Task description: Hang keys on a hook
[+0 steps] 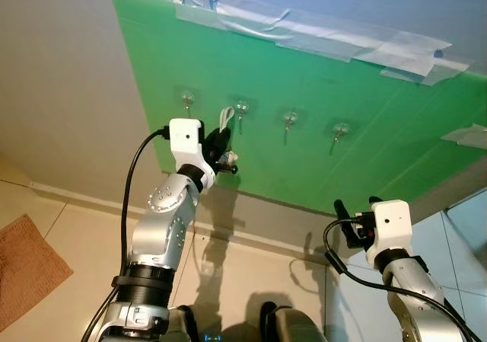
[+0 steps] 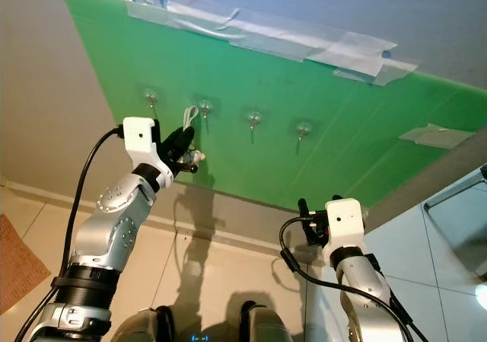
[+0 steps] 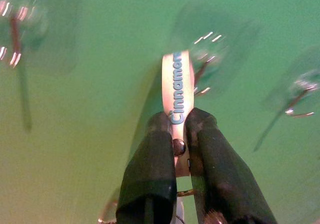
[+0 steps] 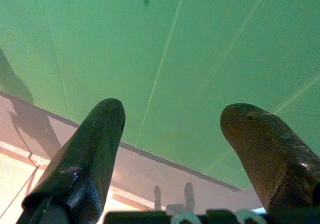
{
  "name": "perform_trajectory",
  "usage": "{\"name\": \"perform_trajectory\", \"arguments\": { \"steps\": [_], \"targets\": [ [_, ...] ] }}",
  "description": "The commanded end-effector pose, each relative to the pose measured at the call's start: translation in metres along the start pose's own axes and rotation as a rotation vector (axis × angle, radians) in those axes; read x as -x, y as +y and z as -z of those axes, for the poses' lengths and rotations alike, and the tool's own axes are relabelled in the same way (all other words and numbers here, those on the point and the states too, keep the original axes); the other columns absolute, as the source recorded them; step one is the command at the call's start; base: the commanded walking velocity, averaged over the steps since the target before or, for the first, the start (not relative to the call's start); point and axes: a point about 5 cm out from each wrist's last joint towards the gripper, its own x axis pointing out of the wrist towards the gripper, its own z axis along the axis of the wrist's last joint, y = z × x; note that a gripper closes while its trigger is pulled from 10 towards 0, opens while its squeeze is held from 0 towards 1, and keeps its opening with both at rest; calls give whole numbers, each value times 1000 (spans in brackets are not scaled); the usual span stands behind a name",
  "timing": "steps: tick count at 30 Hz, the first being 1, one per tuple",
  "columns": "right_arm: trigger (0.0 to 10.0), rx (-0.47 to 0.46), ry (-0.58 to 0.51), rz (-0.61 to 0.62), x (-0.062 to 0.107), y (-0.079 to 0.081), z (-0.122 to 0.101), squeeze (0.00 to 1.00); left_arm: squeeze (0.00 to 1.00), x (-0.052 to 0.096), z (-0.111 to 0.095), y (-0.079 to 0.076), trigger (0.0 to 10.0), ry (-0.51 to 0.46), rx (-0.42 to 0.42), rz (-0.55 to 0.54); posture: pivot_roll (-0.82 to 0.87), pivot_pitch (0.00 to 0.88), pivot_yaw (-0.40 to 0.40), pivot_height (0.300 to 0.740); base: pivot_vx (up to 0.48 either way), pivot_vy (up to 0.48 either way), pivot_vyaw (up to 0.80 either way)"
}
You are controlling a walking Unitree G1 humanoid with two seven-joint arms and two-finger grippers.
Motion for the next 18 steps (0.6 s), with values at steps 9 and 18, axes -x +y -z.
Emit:
{"name": "perform_trajectory", "arguments": {
  "steps": [9,18],
  "targets": [
    [10000,7,13,20,4,-3,3,165,0,3,-1,-23,0,-7,-8,97,-188,163,-87,740,0,0,0],
    [10000,6,16,14,5,-1,3,169,0,-1,8,-24,0,27,42,92,-189,163,-86,740,0,0,0]
  ]
}}
